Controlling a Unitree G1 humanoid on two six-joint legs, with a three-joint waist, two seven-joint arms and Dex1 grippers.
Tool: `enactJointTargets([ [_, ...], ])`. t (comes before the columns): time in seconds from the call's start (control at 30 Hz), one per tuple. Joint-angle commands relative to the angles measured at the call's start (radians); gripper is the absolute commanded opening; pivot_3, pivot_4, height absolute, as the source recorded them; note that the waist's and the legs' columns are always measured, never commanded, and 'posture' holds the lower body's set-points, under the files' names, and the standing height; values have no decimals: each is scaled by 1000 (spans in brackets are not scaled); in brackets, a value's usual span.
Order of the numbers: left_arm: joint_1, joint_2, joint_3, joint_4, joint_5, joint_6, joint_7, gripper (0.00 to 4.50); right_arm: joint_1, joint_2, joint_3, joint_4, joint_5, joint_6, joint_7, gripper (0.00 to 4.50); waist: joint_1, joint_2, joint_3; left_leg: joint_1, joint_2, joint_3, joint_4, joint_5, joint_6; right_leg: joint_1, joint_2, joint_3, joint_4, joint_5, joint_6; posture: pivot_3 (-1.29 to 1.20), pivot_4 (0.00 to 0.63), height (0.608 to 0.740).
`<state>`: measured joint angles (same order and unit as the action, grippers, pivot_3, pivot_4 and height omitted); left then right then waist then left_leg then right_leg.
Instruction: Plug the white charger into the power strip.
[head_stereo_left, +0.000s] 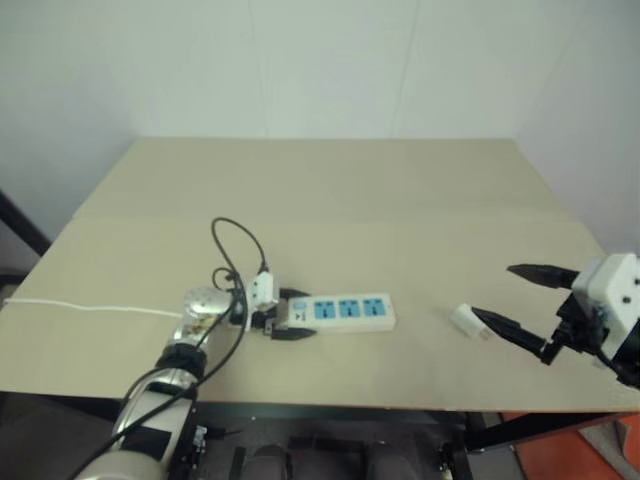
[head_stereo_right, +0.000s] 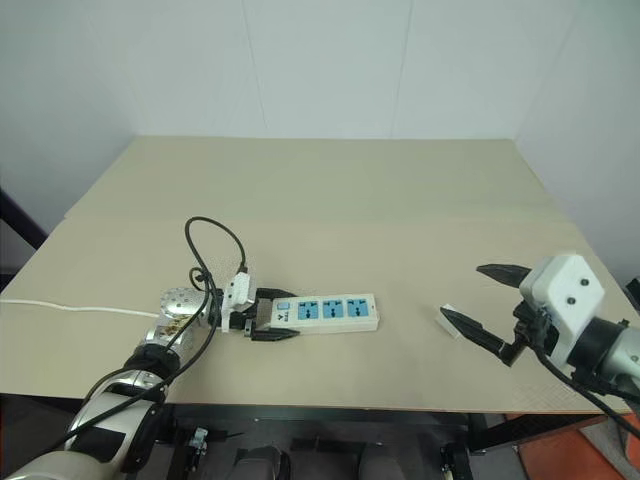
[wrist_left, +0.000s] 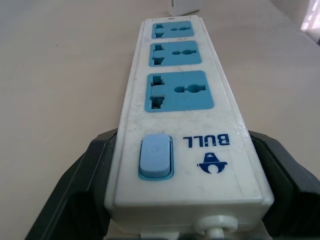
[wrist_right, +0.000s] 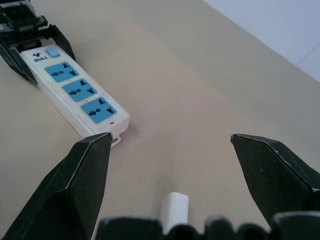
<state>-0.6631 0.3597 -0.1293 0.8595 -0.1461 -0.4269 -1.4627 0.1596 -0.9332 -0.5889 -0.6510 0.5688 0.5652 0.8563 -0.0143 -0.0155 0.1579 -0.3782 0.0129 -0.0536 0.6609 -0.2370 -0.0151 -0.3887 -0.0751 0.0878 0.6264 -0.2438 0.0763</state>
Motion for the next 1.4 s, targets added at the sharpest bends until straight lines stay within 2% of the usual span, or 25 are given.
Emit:
enactJointTargets([
  [0.03,15,-9,-32,-45,-1,28,-49,3331,-103,-70,64,25,23,87,-32,4500,-1,0,0,0,0,0,0,0,0,0,0,0,0,0,0,0,150,740],
  [0.2,13,-15,-54,-56,17,51,-58,3331,-402,-165,235,70,146,421,-149,4500,-1,0,0,-3,0,-1,0,0,0,-3,0,-1,0,0,-1,0,150,740],
  [0.3,6,-16,-73,-46,34,63,-59,3331,-660,-139,402,135,151,698,-263,4500,0,0,0,-5,0,-1,0,0,0,-5,0,-1,0,3,-5,0,150,740],
  [0.37,2,-20,-79,-34,42,60,-53,3331,-791,-127,513,178,136,833,-290,4500,7,0,0,-7,0,-2,0,0,0,-6,0,-2,0,4,-7,0,150,740],
  [0.57,4,-30,-87,-41,40,88,-51,3331,-1057,-106,743,347,92,1046,-316,4500,16,0,0,-14,-1,-2,1,0,0,-16,-2,-2,3,5,-9,0,150,740],
  [0.77,17,-34,-91,-53,43,94,-45,3331,-1161,-166,949,468,104,1049,-266,4500,17,1,0,-14,-1,-2,1,0,0,-16,-2,-2,2,5,-9,0,150,740],
  [0.9,21,-38,-94,-62,44,100,-41,3331,-1185,-169,1041,535,84,1049,-228,4500,15,1,0,-14,-1,-2,1,0,0,-16,-1,-2,2,5,-9,0,150,740],
  [1.1,30,-43,-95,-76,42,110,-36,3331,-1161,-151,1131,575,16,1015,-193,4500,16,1,0,-14,-1,-2,1,0,0,-16,-2,-2,2,5,-9,0,150,740],
  [1.4,42,-36,-95,-96,40,125,-37,3331,-1103,-137,1199,614,-60,945,-133,4500,15,1,0,-14,-1,-2,1,0,0,-16,-2,-3,2,5,-9,0,150,740],
])
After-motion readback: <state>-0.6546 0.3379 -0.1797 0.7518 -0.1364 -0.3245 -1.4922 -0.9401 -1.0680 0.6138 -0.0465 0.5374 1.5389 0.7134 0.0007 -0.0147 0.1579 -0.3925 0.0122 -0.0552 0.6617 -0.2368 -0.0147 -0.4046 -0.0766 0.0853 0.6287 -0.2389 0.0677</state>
